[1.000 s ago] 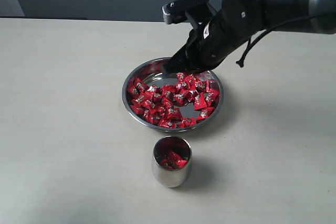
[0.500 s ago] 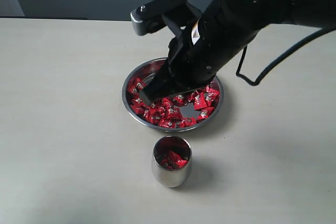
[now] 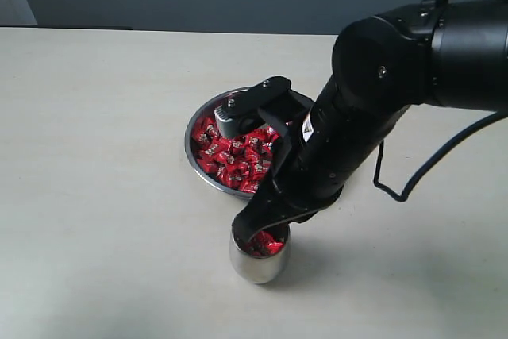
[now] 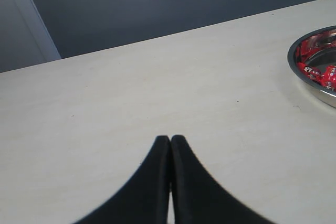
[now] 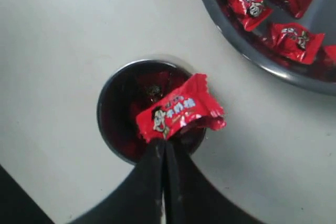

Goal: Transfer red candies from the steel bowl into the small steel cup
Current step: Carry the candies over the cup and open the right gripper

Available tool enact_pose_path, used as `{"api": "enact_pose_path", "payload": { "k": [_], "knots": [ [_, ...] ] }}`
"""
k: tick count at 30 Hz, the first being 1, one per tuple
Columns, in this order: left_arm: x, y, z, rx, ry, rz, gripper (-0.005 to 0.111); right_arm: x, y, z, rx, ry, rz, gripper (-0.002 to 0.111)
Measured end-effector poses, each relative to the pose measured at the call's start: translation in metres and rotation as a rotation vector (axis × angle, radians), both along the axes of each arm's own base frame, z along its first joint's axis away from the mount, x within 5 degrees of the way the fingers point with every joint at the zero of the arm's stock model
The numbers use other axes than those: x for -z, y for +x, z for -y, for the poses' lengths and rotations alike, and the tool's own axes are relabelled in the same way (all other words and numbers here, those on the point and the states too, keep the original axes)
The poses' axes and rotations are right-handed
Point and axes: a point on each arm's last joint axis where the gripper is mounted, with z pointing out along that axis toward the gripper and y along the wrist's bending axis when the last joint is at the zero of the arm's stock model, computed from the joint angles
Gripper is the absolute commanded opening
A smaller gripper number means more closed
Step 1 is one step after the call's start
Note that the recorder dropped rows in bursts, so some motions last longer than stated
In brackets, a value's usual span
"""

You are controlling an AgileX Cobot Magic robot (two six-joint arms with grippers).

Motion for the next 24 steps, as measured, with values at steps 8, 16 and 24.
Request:
{"api": "enact_pose_path", "payload": {
  "k": [8, 16, 24],
  "knots": [
    [0.0, 0.0, 0.0, 0.0, 0.0, 0.0, 0.0, -0.001, -0.005, -0.004, -0.038, 0.051, -0.05, 0.007],
    [0.0, 0.0, 0.0, 0.0, 0.0, 0.0, 0.0, -0.001, -0.007, -0.004, -0.052, 0.046, -0.061, 0.026],
    [0.0, 0.0, 0.0, 0.0, 0.0, 0.0, 0.0, -0.003, 0.005, -0.007, -0.053, 0.069, 0.077, 0.026]
  ]
}}
